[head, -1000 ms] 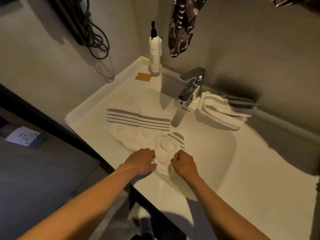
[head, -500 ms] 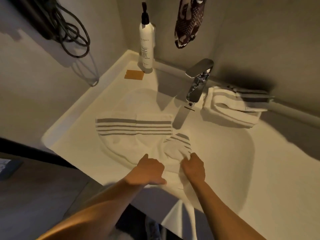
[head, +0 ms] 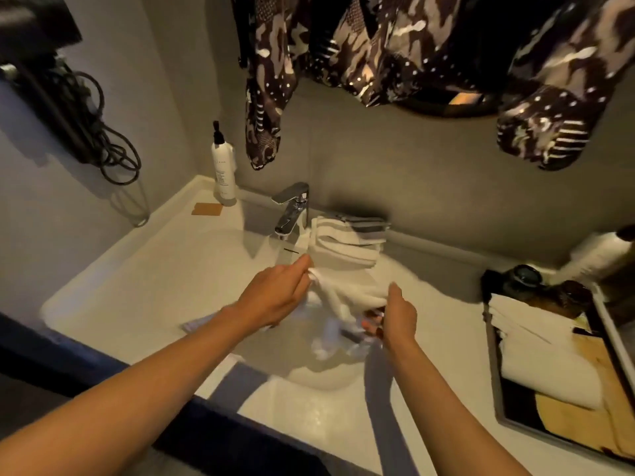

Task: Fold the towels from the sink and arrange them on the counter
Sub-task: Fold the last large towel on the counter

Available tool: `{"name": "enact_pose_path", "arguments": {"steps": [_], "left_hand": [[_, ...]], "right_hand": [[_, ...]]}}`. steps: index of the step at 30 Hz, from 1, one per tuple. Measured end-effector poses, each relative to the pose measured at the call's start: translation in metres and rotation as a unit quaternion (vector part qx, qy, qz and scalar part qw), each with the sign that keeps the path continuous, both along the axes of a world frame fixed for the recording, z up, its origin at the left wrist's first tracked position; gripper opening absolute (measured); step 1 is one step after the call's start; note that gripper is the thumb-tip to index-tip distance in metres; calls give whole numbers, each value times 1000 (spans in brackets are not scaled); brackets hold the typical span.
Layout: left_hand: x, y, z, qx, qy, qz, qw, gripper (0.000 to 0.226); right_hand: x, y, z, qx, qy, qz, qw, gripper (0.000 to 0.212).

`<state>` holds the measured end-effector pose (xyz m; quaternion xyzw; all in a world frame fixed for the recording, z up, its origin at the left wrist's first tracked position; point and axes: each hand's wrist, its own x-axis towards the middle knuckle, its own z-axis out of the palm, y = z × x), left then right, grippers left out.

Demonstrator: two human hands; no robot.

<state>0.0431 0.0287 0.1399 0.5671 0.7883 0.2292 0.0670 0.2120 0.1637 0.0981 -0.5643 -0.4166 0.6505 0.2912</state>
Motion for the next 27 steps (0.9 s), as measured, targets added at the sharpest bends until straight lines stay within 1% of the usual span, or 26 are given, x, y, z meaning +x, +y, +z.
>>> {"name": "enact_pose_path", "arguments": {"steps": [1, 2, 3, 4, 5, 6, 8, 9, 11, 12, 13, 15, 17, 18, 20, 21, 23, 25, 27], "left_hand": [[7, 10, 15, 31, 8, -9, 999, 22], [18, 21, 30, 56, 9, -19, 998, 20], [32, 32, 44, 76, 15, -33, 996, 17], [44, 41, 55, 82, 22, -48, 995, 15], [55, 49, 65, 83, 33, -67, 994, 13], [69, 54, 74, 77, 46, -91, 992, 12], [90, 60, 89, 63, 76, -134, 986, 13], [99, 62, 96, 57, 91, -152, 983, 14], [108, 64, 110, 38, 107, -163, 980, 16], [109, 65, 117, 25, 112, -165, 980, 17], [109, 64, 123, 8, 121, -168, 978, 17], [99, 64, 132, -44, 160, -181, 969, 24], [86, 62, 136, -126, 217, -177, 952, 41], [80, 62, 134, -158, 242, -169, 942, 45], [72, 62, 128, -198, 266, -124, 935, 39], [70, 64, 123, -195, 264, -91, 940, 33], [74, 69, 119, -145, 260, -31, 954, 26], [85, 80, 126, -48, 275, -3, 960, 22], [102, 90, 142, 61, 260, -1, 964, 20]], "right_hand": [[8, -3, 8, 107, -38, 9, 993, 40], [17, -11, 19, 215, -62, 40, 974, 43], [29, -21, 29, 306, -93, 93, 943, 47], [36, -30, 34, 355, -134, 147, 914, 50], [40, -36, 35, 371, -172, 186, 893, 48], [48, -37, 37, 362, -198, 204, 888, 40], [62, -30, 36, 331, -227, 196, 895, 17], [71, -23, 36, 327, -233, 183, 897, 10], [89, -8, 40, 337, -211, 182, 899, 10], [100, -1, 45, 350, -201, 194, 894, 13], [110, 7, 49, 366, -211, 210, 882, 15], [131, 28, 61, 402, -279, 212, 846, 17], [153, 47, 77, 436, -353, 194, 805, 20], [166, 56, 83, 459, -393, 192, 773, 21], [186, 69, 95, 514, -459, 198, 698, 27], [195, 74, 103, 534, -478, 203, 666, 31], [210, 85, 122, 560, -508, 213, 619, 37], [226, 96, 145, 571, -525, 198, 599, 39], [248, 104, 171, 579, -532, 164, 595, 37]]}}
